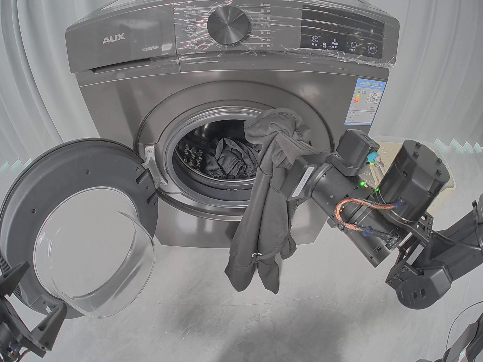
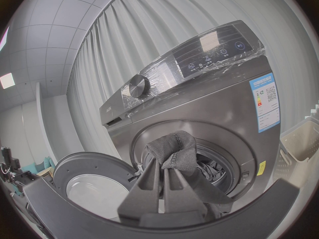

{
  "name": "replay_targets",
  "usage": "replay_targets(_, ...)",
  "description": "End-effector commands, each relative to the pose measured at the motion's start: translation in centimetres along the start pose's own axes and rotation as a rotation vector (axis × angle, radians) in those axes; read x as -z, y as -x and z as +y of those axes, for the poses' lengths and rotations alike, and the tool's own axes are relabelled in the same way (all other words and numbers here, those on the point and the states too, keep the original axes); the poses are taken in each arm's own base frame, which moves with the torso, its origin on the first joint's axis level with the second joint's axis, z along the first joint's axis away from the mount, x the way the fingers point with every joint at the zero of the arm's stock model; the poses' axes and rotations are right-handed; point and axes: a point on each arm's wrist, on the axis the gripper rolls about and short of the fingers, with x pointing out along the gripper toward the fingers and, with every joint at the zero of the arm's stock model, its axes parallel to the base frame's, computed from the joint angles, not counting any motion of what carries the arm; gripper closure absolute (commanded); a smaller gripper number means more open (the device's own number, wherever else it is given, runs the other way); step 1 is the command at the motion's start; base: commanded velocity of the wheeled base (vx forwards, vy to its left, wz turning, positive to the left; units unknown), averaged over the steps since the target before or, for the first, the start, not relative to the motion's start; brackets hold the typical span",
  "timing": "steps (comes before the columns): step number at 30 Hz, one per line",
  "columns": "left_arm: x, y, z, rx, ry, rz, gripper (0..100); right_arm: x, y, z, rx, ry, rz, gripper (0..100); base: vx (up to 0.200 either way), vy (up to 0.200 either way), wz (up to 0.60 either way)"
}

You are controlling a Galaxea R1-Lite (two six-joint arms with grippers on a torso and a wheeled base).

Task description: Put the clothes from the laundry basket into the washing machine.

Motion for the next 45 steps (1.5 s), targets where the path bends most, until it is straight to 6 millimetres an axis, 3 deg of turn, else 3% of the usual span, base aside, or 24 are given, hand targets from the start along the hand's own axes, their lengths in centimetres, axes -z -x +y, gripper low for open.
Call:
replay_targets(1,-0.2,-7.9,1.7,0.195,0.034,0.196,0,-0.8,-1.6,1.5,-0.057,-0.021,-0.034,100,0.0,0.0,0.0)
replay_targets(8,0.7,-13.6,0.9,0.333,0.042,0.241,0,-1.6,-2.7,2.1,-0.063,-0.037,-0.08,100,0.0,0.0,0.0)
replay_targets(11,1.1,-15.0,0.7,0.337,0.045,0.257,0,-1.9,-2.9,2.2,-0.06,-0.04,-0.093,100,0.0,0.0,0.0)
replay_targets(20,3.2,-19.6,-0.8,0.406,0.046,0.333,0,-0.2,-3.6,2.2,-0.053,-0.032,-0.061,100,0.0,0.0,0.0)
replay_targets(35,5.9,-23.6,-2.3,0.463,0.041,0.357,0,0.4,-4.3,2.6,-0.051,-0.038,-0.068,100,0.0,0.0,0.0)
replay_targets(45,8.6,-27.1,-3.5,0.485,0.056,0.264,0,0.6,-4.3,2.7,-0.05,-0.038,-0.064,100,0.0,0.0,0.0)
